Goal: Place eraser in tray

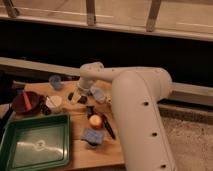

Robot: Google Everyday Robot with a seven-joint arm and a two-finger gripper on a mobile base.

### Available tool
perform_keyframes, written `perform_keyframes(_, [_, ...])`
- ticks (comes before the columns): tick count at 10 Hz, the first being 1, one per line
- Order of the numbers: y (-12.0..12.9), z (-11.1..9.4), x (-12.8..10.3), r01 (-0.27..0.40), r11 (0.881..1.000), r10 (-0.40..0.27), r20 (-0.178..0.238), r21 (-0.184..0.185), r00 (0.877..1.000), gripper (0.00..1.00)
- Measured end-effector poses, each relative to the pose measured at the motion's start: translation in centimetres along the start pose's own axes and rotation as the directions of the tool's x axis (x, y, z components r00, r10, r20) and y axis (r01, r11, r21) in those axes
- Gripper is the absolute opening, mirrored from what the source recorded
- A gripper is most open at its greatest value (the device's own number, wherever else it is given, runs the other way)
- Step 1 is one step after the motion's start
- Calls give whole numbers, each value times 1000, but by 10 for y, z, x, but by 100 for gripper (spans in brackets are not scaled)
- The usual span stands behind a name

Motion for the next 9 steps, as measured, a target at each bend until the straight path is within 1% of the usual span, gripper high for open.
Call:
perform_keyframes(3, [1,12,-1,-4,1000,4,-6,-28,1000,80])
perform_keyframes(6, [2,37,7,-16,998,14,-31,-66,999,79])
perform_keyframes(7, [3,39,8,-16,997,14,-33,-70,999,75])
perform_keyframes(8, [3,40,9,-15,997,12,-34,-70,999,66])
perform_keyframes(9, [3,39,9,-7,998,5,-32,-62,999,54])
